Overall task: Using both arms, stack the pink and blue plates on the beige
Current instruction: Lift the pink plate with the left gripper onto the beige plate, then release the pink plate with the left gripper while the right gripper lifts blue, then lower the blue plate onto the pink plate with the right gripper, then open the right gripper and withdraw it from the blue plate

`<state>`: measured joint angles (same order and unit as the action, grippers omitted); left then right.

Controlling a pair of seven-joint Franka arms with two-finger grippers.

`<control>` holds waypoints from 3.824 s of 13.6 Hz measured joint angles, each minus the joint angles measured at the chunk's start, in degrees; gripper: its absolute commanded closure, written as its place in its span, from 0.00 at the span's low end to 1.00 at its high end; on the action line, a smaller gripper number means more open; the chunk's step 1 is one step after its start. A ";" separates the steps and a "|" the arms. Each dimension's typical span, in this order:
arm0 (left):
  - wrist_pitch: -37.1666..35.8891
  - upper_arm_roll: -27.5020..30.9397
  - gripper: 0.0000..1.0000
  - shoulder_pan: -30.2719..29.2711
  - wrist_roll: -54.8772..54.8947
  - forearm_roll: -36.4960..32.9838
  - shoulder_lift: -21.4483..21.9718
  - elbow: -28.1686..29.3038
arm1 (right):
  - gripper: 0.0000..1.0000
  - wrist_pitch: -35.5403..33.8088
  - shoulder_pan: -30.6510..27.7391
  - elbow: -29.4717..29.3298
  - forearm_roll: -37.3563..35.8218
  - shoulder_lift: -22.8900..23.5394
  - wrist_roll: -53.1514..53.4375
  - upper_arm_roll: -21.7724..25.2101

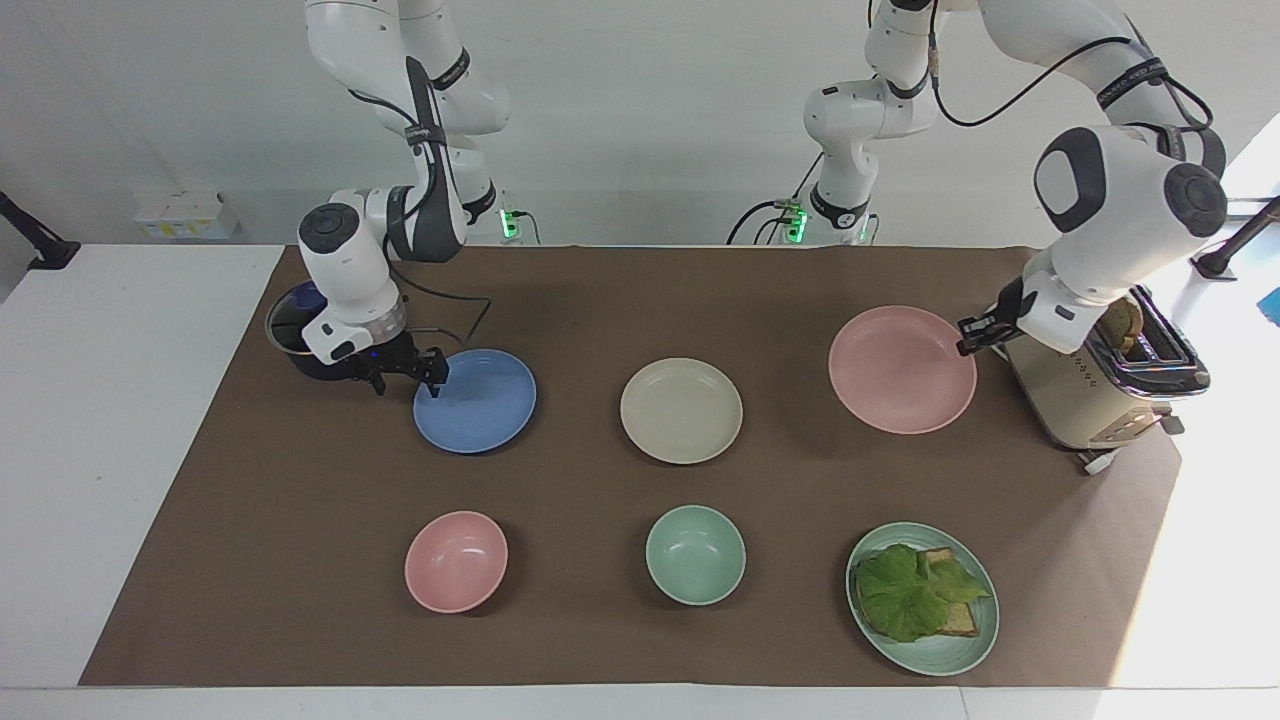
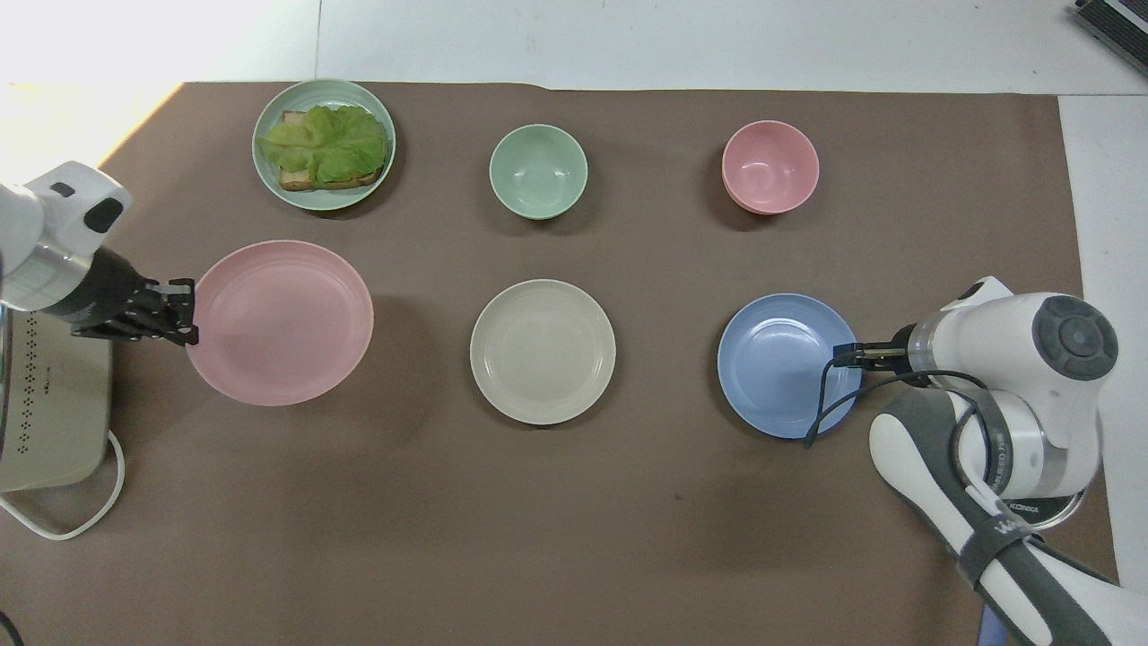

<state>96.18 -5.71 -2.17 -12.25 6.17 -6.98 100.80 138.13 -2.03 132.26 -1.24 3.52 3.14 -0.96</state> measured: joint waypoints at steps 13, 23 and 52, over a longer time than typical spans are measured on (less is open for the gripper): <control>25.75 -0.81 0.04 22.28 -15.92 4.81 -7.61 6.92 | 1.00 3.75 -0.09 2.02 6.92 0.74 -3.59 -0.11; 24.44 0.98 0.00 15.60 -9.18 1.82 -6.55 6.48 | 1.00 -11.29 0.78 -4.31 10.84 -10.87 -4.82 -0.49; -4.90 -0.06 0.00 -3.55 11.55 -4.29 8.41 -10.01 | 0.00 -10.97 19.79 -19.71 5.67 0.28 18.49 -0.56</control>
<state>91.29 -5.77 -5.72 -0.69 1.88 1.43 90.79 127.15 17.76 112.55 4.43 3.80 21.63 -1.52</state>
